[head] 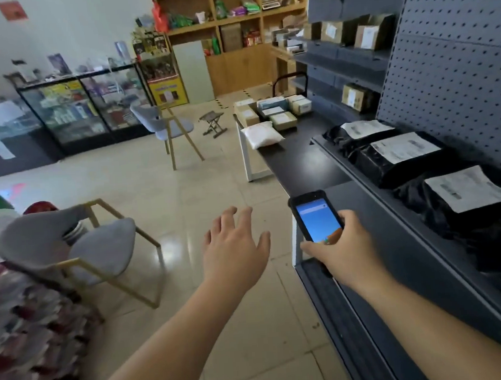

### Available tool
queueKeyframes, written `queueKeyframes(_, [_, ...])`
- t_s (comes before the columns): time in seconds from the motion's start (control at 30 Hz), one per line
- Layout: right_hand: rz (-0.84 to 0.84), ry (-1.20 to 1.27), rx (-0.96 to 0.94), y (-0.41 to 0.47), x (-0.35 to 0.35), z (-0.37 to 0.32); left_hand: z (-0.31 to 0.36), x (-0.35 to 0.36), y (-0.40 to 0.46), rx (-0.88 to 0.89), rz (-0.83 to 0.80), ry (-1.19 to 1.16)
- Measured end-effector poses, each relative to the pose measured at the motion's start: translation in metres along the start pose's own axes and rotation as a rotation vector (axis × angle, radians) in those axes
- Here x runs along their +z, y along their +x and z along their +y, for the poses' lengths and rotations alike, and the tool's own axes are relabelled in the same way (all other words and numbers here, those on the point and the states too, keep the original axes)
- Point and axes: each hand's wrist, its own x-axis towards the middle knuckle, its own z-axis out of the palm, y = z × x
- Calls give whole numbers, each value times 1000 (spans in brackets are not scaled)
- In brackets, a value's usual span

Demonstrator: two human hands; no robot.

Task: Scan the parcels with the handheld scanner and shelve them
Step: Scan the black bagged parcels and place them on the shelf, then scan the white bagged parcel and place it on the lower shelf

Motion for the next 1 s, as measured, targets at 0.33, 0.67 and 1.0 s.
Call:
queueKeyframes(0.33, [-167,-57,-100,138,87,-74,-70,13,120,-202,7,-24])
queueKeyframes(0.67, [-160,-88,-92,271,193,-159,-184,13,297,-214,-2,-50])
queueKeyframes(1.0, [-125,-93,-6,409,252,-194,-214,39,456,-169,-85,-59])
